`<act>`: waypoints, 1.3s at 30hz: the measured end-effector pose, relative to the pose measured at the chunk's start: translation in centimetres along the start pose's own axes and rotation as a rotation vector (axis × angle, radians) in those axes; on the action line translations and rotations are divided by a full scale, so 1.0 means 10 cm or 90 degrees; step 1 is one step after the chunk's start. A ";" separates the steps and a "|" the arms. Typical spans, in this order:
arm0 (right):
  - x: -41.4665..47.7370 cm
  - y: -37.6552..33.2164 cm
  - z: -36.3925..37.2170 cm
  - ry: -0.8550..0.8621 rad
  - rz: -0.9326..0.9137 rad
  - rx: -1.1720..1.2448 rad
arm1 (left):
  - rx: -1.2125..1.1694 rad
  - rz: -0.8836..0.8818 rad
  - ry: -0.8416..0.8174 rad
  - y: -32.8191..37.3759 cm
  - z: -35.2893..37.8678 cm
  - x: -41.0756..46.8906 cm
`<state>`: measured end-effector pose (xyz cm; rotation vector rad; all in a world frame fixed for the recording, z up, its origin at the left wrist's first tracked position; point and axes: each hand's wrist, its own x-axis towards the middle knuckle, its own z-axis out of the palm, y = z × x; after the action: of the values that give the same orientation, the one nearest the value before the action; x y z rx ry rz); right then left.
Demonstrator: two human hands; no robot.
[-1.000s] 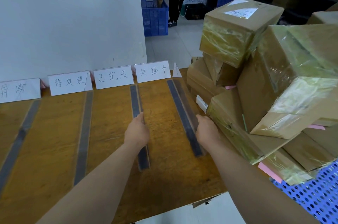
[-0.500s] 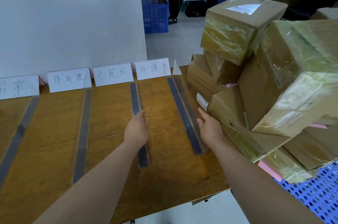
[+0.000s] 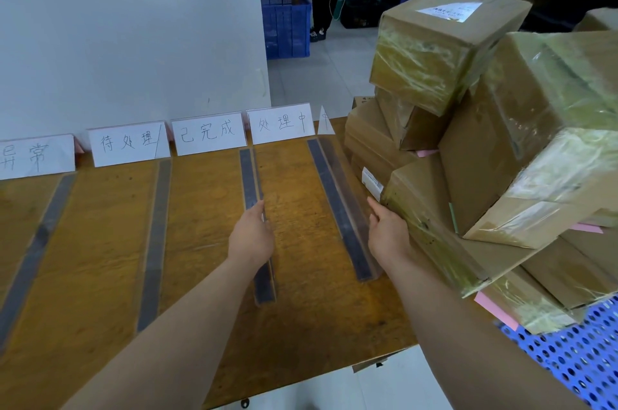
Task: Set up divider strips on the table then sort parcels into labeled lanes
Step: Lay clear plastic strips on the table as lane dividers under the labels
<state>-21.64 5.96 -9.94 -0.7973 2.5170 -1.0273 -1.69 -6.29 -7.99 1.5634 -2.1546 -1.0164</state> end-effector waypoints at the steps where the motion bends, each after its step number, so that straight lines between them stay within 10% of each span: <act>1: 0.00 0.00 0.00 0.002 0.001 0.003 | -0.003 0.006 0.007 0.00 0.00 0.00; 39: 0.02 0.09 -0.01 -0.064 0.003 -0.060 | 0.014 -0.013 0.008 -0.06 0.11 0.06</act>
<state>-22.16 6.45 -10.49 -0.8470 2.4953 -0.8500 -2.13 -6.52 -9.25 1.5998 -2.1530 -0.9901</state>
